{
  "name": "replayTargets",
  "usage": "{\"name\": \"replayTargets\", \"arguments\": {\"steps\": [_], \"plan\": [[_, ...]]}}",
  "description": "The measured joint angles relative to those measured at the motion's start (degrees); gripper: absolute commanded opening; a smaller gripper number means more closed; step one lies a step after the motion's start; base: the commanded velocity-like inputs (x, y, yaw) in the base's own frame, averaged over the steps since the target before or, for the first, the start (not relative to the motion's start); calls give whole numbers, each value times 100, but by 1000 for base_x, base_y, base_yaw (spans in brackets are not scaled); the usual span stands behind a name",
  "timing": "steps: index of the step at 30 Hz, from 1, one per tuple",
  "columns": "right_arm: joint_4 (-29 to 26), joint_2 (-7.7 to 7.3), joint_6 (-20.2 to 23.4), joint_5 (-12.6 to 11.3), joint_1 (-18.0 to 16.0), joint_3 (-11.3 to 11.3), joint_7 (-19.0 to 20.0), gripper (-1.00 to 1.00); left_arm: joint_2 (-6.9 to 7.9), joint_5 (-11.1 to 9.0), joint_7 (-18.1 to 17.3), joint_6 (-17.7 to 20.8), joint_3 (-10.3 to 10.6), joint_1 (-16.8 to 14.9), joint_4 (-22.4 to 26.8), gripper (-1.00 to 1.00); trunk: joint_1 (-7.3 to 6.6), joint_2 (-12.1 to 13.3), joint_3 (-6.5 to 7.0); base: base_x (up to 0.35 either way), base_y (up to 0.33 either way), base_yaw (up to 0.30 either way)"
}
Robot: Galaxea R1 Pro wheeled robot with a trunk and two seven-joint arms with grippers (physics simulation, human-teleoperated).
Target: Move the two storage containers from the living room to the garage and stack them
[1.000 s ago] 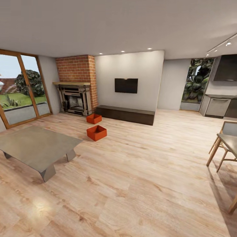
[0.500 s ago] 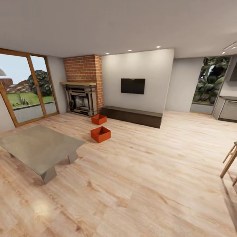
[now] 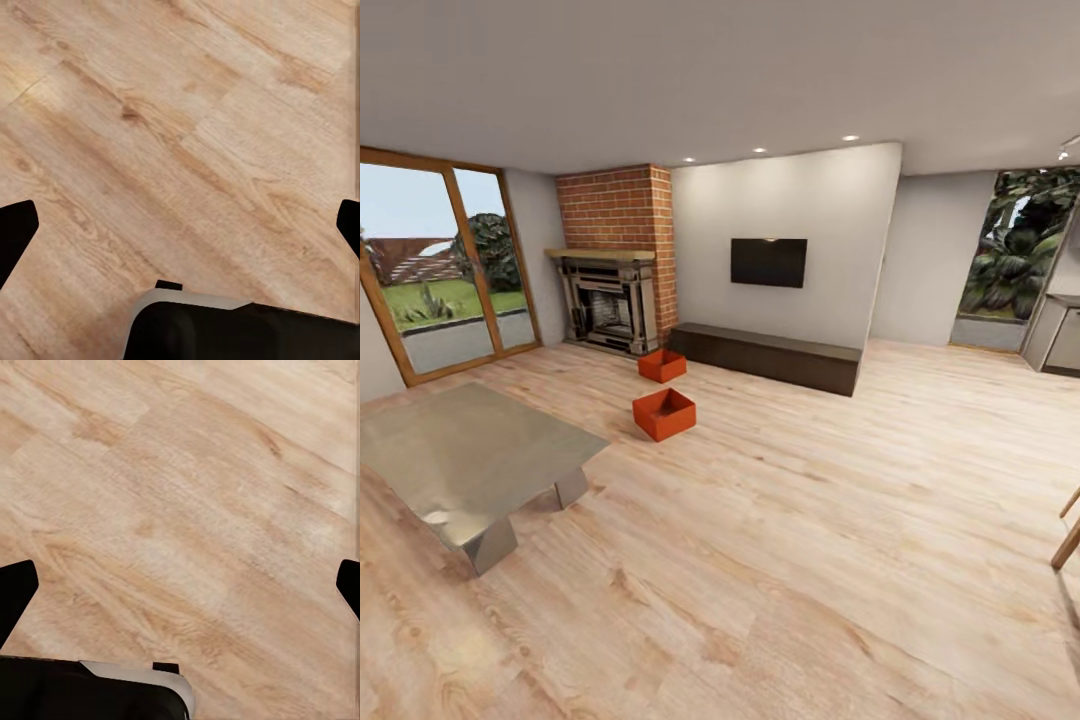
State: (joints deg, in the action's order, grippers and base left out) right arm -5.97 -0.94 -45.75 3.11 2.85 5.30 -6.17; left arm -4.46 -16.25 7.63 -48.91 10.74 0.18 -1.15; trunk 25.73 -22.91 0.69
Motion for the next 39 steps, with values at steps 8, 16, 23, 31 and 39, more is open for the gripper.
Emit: {"name": "replayTargets", "arguments": {"steps": [8, 16, 23, 31, 39], "plan": [[0, 0, 0, 0, 0, 0, 2, 100, 0, 0, -1, 0, 0, 0, 0, 100, 0, 0, 0, 298, -205, 0], [0, 0, 0, 0, 0, 0, 0, 100, 0, 0, 0, 0, 0, 0, 0, 100, 0, 0, 0, 296, -207, 0], [2, 0, -1, 0, -1, 1, 0, 100, 0, -2, 4, 0, 0, 1, 2, 100, 0, 0, 0, 292, -212, 131], [2, 0, -1, 0, -1, 1, 0, 100, 0, -2, 4, 0, 0, 1, 2, 100, 0, 0, 0, 291, -213, 244], [0, 0, 0, 0, 0, 0, 1, 100, 0, 0, 1, 0, 0, 0, 0, 100, 0, 0, 0, 291, -213, 157]]}}
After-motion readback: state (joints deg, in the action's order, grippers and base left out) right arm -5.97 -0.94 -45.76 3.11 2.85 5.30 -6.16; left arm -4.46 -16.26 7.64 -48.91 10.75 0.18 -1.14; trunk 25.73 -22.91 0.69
